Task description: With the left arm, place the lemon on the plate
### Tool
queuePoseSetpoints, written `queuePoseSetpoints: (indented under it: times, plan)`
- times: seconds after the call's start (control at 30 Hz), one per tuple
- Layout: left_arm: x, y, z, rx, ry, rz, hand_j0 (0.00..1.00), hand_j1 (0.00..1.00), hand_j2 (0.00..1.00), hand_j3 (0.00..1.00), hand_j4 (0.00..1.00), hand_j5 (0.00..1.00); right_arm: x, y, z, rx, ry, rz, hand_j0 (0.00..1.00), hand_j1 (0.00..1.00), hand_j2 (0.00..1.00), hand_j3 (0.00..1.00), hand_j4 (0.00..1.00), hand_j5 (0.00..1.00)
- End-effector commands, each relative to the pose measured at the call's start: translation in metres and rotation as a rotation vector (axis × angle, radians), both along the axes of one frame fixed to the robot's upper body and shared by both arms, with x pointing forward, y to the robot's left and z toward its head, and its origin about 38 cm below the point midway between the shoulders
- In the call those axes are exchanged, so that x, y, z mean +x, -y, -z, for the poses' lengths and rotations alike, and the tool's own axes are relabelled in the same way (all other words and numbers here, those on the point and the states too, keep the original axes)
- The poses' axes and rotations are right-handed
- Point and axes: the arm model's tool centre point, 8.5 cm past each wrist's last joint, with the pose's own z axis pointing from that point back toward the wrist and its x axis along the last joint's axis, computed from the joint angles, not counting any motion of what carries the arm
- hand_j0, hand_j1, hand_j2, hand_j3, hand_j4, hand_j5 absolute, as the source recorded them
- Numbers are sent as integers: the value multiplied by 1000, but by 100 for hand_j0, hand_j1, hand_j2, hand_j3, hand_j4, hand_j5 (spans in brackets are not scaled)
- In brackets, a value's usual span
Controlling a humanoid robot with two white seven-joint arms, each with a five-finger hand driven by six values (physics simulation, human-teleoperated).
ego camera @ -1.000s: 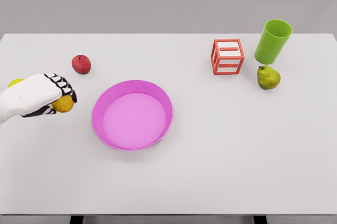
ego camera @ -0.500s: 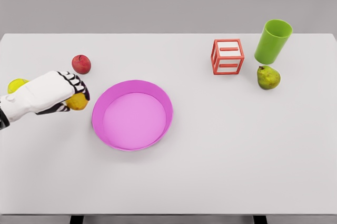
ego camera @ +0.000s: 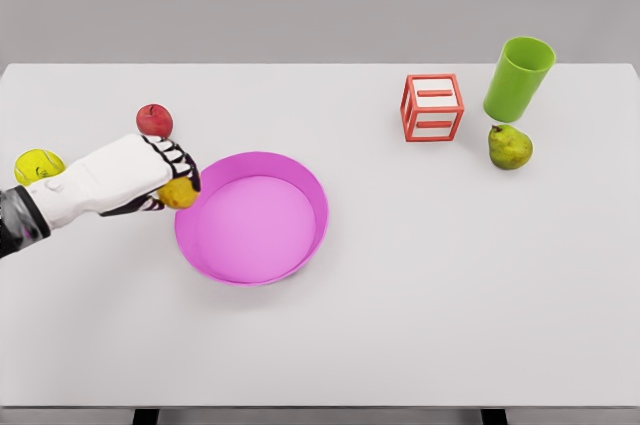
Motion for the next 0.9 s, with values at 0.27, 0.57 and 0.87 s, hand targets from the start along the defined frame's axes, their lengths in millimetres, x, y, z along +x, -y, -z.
queuePoseSetpoints:
  times: [0.27, 0.57, 0.87]
  plan:
    - [0, 24, 7, -47, -15, 45, 52, 52, 52, 52, 52, 52, 0, 0, 0, 1, -1, 0, 100, 100, 100, 100, 100, 100]
    - [2, 42, 10, -68, -19, 83, 59, 59, 59, 59, 59, 59, 0, 0, 0, 1, -1, 0, 100, 100, 100, 100, 100, 100]
    - [2, 42, 10, -72, -18, 82, 86, 86, 86, 86, 86, 86, 0, 0, 0, 1, -1, 0, 100, 100, 100, 100, 100, 100]
